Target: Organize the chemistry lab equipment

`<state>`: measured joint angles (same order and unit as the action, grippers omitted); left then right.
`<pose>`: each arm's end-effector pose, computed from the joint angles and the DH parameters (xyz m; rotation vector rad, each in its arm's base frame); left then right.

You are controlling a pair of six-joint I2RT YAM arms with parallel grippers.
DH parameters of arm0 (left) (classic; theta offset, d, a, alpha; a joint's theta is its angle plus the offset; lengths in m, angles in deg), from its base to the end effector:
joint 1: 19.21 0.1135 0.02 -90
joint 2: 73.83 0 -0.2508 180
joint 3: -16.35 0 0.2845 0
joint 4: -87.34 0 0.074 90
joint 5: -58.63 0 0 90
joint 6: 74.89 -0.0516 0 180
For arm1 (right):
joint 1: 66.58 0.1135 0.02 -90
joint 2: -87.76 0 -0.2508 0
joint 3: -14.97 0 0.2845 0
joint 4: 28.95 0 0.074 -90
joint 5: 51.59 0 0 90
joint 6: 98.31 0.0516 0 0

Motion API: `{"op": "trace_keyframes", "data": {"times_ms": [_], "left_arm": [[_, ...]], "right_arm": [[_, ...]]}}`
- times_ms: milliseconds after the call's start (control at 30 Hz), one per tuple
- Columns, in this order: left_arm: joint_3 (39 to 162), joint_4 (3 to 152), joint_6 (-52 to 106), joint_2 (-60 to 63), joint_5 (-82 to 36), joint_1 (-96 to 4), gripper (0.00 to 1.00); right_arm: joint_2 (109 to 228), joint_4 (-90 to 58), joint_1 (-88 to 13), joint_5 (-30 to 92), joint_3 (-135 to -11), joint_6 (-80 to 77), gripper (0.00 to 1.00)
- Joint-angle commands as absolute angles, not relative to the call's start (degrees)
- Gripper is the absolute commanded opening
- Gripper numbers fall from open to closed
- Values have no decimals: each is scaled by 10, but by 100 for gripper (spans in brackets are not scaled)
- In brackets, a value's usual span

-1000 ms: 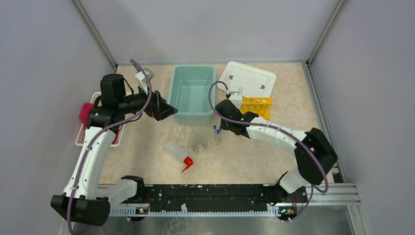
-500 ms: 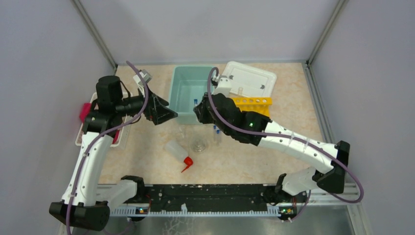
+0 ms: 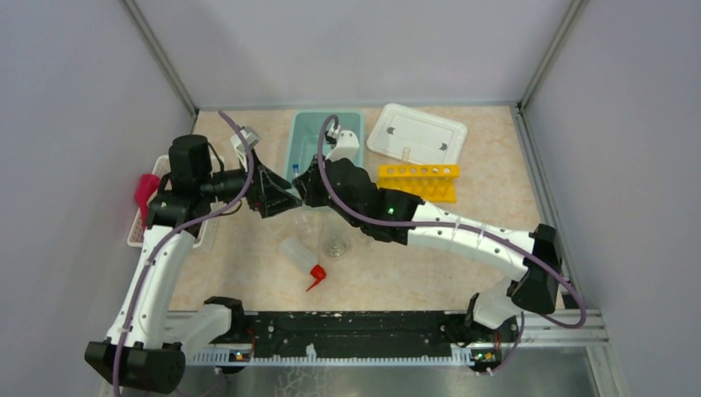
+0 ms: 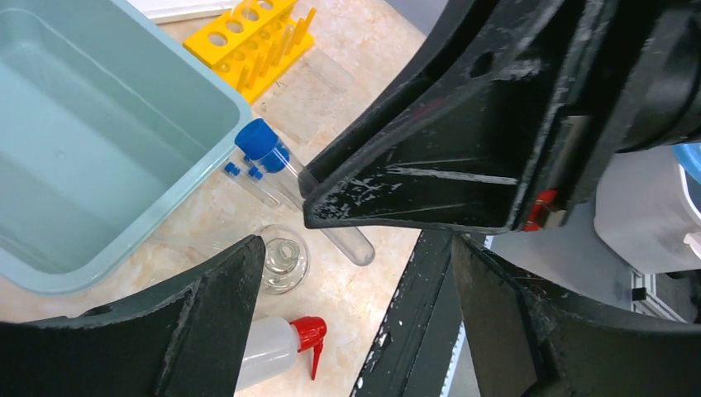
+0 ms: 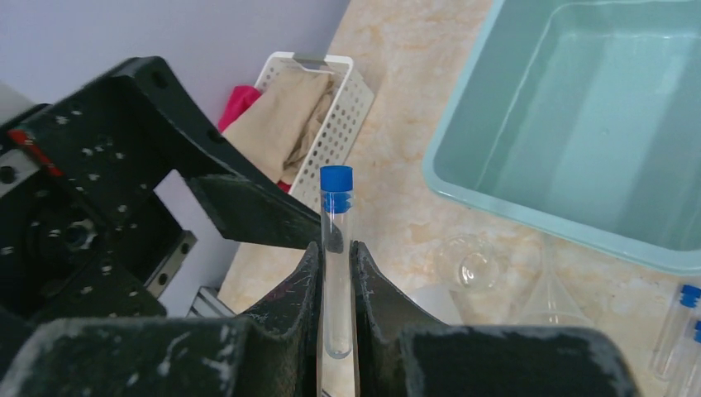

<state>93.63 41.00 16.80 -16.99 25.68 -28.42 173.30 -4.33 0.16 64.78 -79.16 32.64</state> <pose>0.2312 -0.0813 0.3782 0.7542 1.8162 -1.1180 0.1780 0.3560 0.3728 -0.0966 1.9136 0.8866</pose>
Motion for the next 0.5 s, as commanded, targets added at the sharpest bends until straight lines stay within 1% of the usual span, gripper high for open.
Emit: {"op": "trace_keyframes", "data": {"times_ms": [0, 167, 267, 367, 467], "left_arm": [[931, 430, 173, -163, 273, -282, 88], [925, 436, 174, -161, 266, -282, 81], [924, 439, 175, -161, 265, -282, 74], [922, 440, 175, -159, 267, -282, 66], [923, 440, 175, -159, 271, -282, 52]], "right_arm": [[1723, -113, 12, 641, -824, 322, 0], [1721, -129, 18, 636, -818, 329, 0], [1722, -134, 20, 636, -815, 330, 0], [1721, -139, 22, 633, -814, 330, 0], [1720, -143, 23, 628, -812, 330, 0]]}}
